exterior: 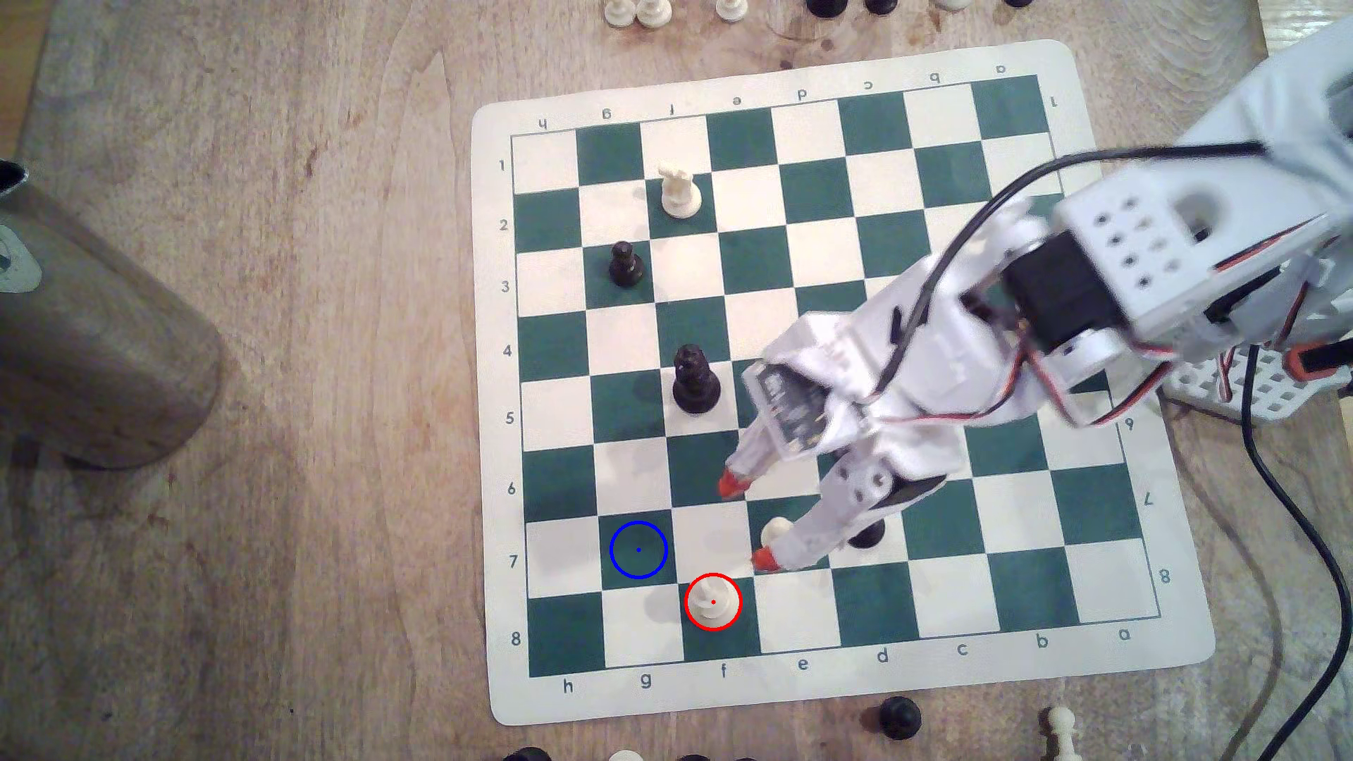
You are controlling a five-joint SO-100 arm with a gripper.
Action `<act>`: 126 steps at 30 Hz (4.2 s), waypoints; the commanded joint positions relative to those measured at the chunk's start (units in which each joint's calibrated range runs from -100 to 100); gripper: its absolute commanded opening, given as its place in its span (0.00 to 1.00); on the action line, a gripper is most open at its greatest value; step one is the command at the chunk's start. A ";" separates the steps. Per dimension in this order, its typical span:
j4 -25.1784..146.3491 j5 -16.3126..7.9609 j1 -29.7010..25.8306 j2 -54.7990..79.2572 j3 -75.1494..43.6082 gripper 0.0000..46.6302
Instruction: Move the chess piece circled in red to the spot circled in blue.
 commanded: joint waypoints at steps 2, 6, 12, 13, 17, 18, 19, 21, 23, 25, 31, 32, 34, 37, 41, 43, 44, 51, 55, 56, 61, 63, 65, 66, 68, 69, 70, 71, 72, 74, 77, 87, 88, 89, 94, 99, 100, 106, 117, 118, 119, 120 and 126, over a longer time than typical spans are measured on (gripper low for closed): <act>-2.78 -1.12 -0.27 1.04 -5.25 0.37; -3.92 -1.51 -0.50 3.42 -4.98 0.36; -6.38 -2.74 -1.60 6.90 -5.34 0.33; -7.12 -2.98 -1.76 7.84 -5.43 0.33; -9.25 -3.76 -2.07 10.13 -5.43 0.33; -9.58 -3.76 -2.15 10.64 -5.52 0.33; -9.90 -3.76 -2.22 11.23 -5.79 0.32; -10.89 -3.76 -2.54 12.84 -6.70 0.32; -11.21 -3.86 -2.77 14.03 -7.51 0.31; -12.03 -4.05 -2.85 15.14 -8.06 0.31; -13.43 -4.20 -3.09 17.77 -9.87 0.30; -13.43 -4.20 -3.16 18.11 -10.14 0.30; -13.92 -4.25 -3.32 18.96 -10.60 0.30; -14.00 -4.44 -3.55 19.89 -11.32 0.29; -14.00 -4.49 -3.79 20.65 -11.87 0.28; -14.16 -4.54 -3.87 20.99 -11.96 0.27; -14.24 -4.59 -3.87 21.16 -12.14 0.27; -14.33 -4.59 -3.87 22.35 -13.23 0.04; -14.49 -4.59 -3.87 22.27 -13.23 0.01; -14.49 -4.59 -3.87 22.18 -13.23 0.01; -11.95 -5.13 -3.09 20.14 -15.31 0.01; -10.31 -5.32 -2.77 19.04 -16.85 0.01; -7.77 -5.71 -2.54 18.19 -19.57 0.01; -7.45 -5.76 -2.46 18.02 -20.12 0.01; -7.28 -5.91 -2.38 17.85 -20.93 0.01; -7.20 -6.01 -2.30 18.11 -21.39 0.01; -7.36 -6.11 -1.76 19.30 -22.29 0.01; -7.45 -6.11 -1.36 20.06 -22.84 0.01; -7.53 -6.11 -1.05 20.82 -23.38 0.01; -8.51 -6.11 0.12 23.37 -24.83 0.01; -9.66 -6.11 1.37 26.00 -26.37 0.01; -14.74 -6.01 4.11 32.88 -27.73 0.01; -14.82 -5.96 4.19 33.05 -27.73 0.01; -14.82 -5.91 4.27 33.22 -27.73 0.01; -14.74 -5.76 4.35 33.47 -27.46 0.01; -12.69 -5.71 3.95 32.54 -27.19 0.01; -12.20 -5.71 3.88 32.45 -27.19 0.01; -7.94 -5.81 3.56 31.09 -27.10 0.44; -0.73 -4.30 3.48 23.54 -24.20 0.50; 1.64 -4.20 3.48 20.82 -22.65 0.50; 1.97 -4.00 3.41 19.04 -21.11 0.50; 2.55 -3.91 3.33 17.85 -20.12 0.51; 5.08 -3.86 3.02 4.18 -8.96 0.51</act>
